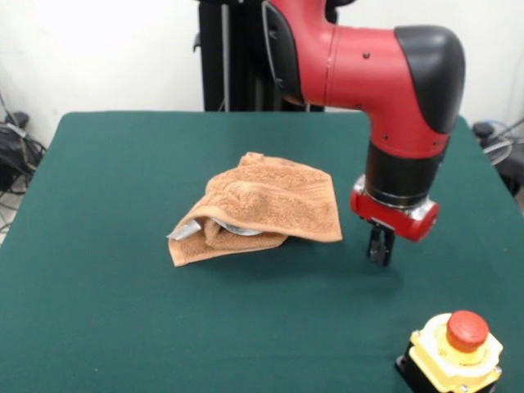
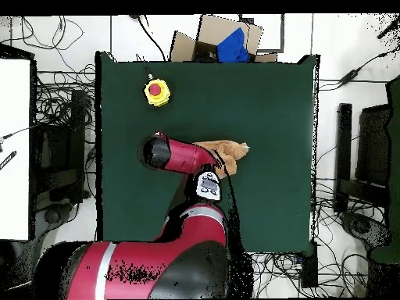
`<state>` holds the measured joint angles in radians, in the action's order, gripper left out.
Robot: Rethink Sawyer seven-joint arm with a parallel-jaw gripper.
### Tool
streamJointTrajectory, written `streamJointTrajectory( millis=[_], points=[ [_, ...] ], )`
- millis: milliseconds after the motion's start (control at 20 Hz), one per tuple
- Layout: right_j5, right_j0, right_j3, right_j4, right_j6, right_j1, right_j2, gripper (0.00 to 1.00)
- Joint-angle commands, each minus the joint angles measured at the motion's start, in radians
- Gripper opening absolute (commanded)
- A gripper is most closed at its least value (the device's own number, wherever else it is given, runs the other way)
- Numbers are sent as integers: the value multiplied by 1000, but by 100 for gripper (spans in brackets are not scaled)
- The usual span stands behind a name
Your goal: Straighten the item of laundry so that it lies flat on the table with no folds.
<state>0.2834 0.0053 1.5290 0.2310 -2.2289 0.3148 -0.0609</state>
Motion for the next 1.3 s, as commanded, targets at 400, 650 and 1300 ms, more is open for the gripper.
streamJointTrajectory(
  millis=[400, 650, 1300],
  points=[
    [-12, 103, -78, 66, -189, -30, -45, 0],
    [105, 93, -73, 25, -122, 52, -86, 0],
    [213, 88, -96, -4, -88, 111, -117, 0]
  ],
)
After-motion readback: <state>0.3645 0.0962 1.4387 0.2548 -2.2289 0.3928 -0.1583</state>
